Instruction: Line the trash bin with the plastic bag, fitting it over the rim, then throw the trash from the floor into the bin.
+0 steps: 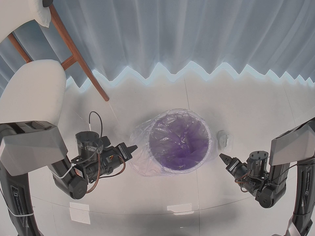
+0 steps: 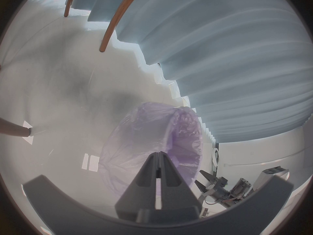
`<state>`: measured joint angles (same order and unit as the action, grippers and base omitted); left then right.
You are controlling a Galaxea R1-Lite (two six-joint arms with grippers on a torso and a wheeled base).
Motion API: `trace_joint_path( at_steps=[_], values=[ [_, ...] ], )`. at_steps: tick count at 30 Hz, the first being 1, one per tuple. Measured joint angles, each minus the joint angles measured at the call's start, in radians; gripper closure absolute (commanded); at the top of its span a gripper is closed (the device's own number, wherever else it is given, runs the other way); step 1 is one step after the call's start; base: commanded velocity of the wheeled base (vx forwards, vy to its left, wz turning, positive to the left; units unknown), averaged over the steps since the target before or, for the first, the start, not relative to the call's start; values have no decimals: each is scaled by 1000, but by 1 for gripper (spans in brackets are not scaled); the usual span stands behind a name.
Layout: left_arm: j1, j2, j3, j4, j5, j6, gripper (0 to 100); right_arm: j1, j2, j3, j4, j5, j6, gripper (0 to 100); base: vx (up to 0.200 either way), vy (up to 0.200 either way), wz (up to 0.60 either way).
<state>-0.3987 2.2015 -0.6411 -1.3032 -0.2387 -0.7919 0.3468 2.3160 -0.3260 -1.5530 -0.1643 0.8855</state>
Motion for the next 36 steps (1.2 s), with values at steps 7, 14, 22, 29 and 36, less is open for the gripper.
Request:
trace_joint_path(
  at_steps=[7, 14, 22, 29, 36],
  values=[
    [1, 104, -127, 5, 25, -6, 100, 7, 0, 6, 0, -19, 14, 0, 0, 0, 0],
    [0, 213, -273, 9, 61, -32, 100, 14, 0, 7, 0, -29, 28, 0, 0, 0, 0],
    [-6, 309, -413, 20, 73, -104, 100, 24, 0, 10, 0, -41, 33, 0, 0, 0, 0],
    [-8, 354, -427, 15, 81, -113, 100, 26, 5, 8, 0, -42, 35, 0, 0, 0, 0],
    [7, 339, -405, 10, 133, -162, 100, 26, 10, 12, 0, -59, 46, 0, 0, 0, 0]
  ],
)
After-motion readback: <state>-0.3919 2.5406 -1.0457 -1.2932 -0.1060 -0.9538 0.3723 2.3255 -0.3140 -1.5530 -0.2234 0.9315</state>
